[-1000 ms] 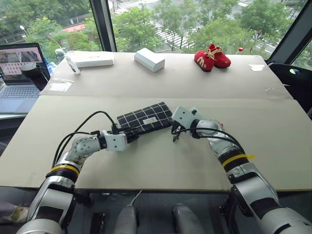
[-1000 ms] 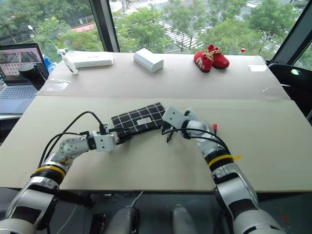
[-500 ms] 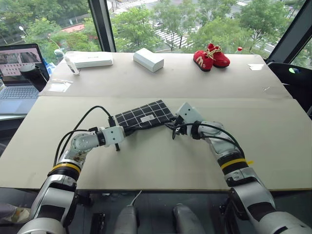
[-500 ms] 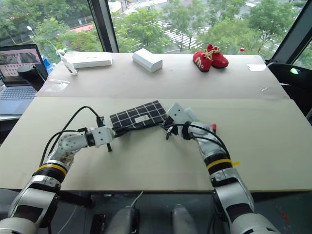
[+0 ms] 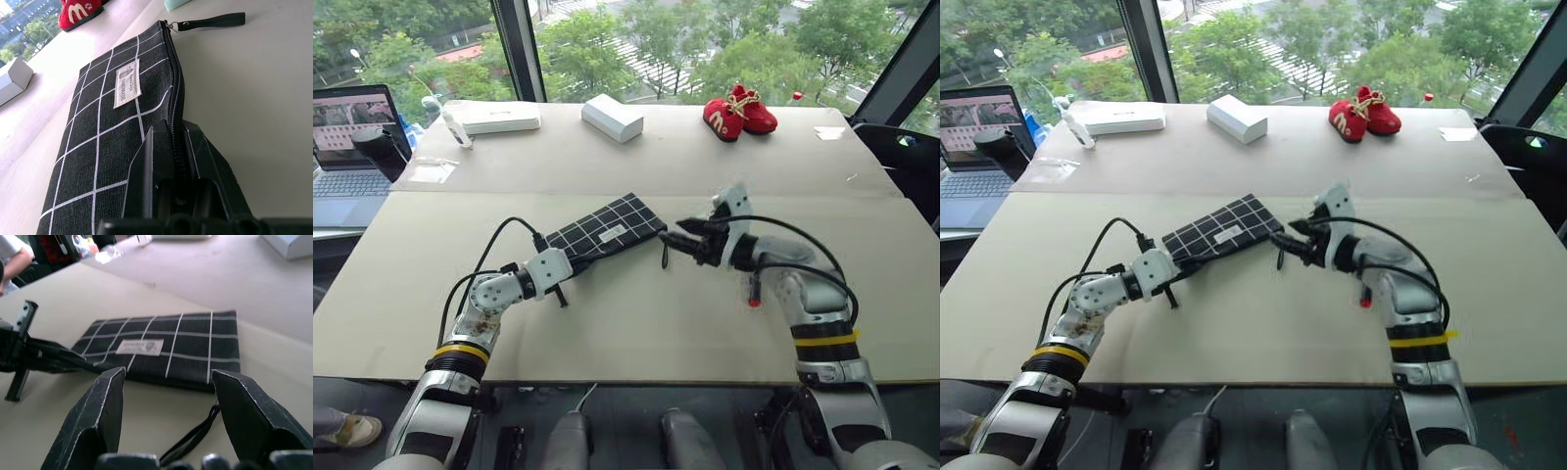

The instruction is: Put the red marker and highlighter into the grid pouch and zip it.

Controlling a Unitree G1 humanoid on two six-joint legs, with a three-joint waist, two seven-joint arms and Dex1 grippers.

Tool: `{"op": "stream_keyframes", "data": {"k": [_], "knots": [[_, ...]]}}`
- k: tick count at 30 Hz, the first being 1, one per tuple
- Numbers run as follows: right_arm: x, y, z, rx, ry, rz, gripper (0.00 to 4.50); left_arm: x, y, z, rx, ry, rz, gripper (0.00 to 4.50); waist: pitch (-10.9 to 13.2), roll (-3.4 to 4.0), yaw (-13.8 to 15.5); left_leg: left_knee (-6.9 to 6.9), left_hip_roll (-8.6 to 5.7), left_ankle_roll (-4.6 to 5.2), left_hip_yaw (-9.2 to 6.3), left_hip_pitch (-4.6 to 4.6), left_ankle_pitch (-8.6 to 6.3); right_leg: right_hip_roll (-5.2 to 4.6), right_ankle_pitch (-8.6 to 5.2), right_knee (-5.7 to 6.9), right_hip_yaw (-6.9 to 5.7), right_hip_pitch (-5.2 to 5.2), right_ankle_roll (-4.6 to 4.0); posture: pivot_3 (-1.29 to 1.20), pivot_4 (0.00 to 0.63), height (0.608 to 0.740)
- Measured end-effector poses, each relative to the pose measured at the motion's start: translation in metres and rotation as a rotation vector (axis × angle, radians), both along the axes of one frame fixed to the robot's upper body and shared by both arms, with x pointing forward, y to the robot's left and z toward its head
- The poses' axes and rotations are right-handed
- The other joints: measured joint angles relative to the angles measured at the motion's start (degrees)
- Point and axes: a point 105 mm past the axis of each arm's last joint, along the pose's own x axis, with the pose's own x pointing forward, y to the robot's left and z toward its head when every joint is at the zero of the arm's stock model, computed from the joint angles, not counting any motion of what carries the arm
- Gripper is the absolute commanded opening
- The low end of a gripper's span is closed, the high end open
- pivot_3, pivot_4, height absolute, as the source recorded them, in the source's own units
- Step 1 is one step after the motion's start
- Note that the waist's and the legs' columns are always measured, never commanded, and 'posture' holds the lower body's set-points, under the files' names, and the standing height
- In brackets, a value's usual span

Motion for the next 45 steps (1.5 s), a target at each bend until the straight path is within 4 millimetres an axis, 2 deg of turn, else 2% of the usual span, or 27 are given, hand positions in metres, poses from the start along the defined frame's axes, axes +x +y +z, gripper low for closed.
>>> {"op": "stream_keyframes", "data": {"k": [2, 7, 15, 20, 24, 28, 34, 40, 45], "knots": [[0.003, 0.001, -0.012, -0.07, -0.004, -0.033, 3.13, 0.0, -0.001, 0.001, -0.004, 0.009, 0.004, 0.0, 0.01, -0.01, -0.06, 0.0, 0.0, 0.0, 0.0, -0.02, 0.0, 0.01, 0.0, 0.01, 0.0, -0.04, 0.0, 0.0, 0.15, 0.73], [0.019, -0.004, -0.023, -0.182, -0.06, -0.116, 3.13, 0.001, -0.003, 0.004, -0.008, 0.02, 0.006, 0.0, 0.01, -0.02, -0.08, -0.01, 0.0, 0.0, 0.0, -0.03, 0.0, 0.01, 0.0, -0.03, 0.0, -0.05, 0.0, 0.0, 0.15, 0.73], [0.027, 0.005, -0.022, -0.211, -0.104, -0.104, 3.13, 0.0, -0.008, 0.018, -0.039, -0.002, -0.008, 0.0, 0.01, -0.02, -0.07, -0.01, 0.01, 0.0, 0.0, -0.04, 0.0, 0.01, 0.0, -0.03, 0.0, -0.05, 0.0, 0.0, 0.15, 0.73], [0.03, 0.002, -0.029, -0.227, -0.097, -0.112, 3.13, 0.0, -0.007, 0.024, -0.054, -0.007, 0.006, 0.0, 0.02, -0.02, -0.13, -0.01, 0.01, 0.0, 0.0, -0.04, 0.0, 0.01, 0.0, -0.02, 0.0, -0.05, 0.0, 0.0, 0.15, 0.73], [0.033, 0.001, -0.026, -0.24, -0.116, -0.114, 3.13, 0.001, -0.006, 0.027, -0.06, -0.014, 0.016, 0.0, 0.02, -0.02, -0.17, -0.02, 0.02, 0.0, 0.0, -0.04, 0.0, 0.01, 0.0, -0.03, 0.0, -0.05, 0.0, 0.0, 0.15, 0.73], [0.036, -0.001, -0.026, -0.257, -0.114, -0.12, 2.21, 0.001, -0.005, 0.027, -0.064, -0.011, 0.027, 0.0, 0.01, -0.02, -0.18, -0.01, 0.01, 0.0, 0.0, -0.04, 0.0, 0.01, 0.0, -0.03, 0.0, -0.05, 0.0, 0.0, 0.15, 0.73], [0.036, 0.003, -0.023, -0.256, -0.134, -0.086, 0.12, -0.002, -0.008, 0.027, -0.076, -0.017, 0.026, 0.0, 0.02, -0.03, -0.15, -0.01, 0.01, 0.0, 0.0, -0.04, 0.0, 0.01, 0.0, -0.03, 0.0, -0.05, 0.0, 0.0, 0.15, 0.73], [0.035, 0.013, -0.024, -0.267, -0.146, -0.048, 0.05, -0.001, -0.009, 0.027, -0.082, -0.019, 0.03, 0.0, 0.02, -0.03, -0.19, -0.02, 0.02, 0.0, -0.01, -0.04, 0.0, 0.01, 0.0, -0.02, 0.0, -0.05, 0.0, 0.0, 0.15, 0.73], [0.034, 0.035, -0.019, -0.268, -0.177, 0.008, 0.05, -0.001, -0.01, 0.027, -0.093, -0.02, 0.034, 0.0, 0.02, -0.03, -0.22, -0.04, 0.02, 0.0, -0.01, -0.04, 0.0, 0.01, 0.0, -0.03, -0.01, -0.07, 0.0, 0.0, 0.15, 0.73]]}}
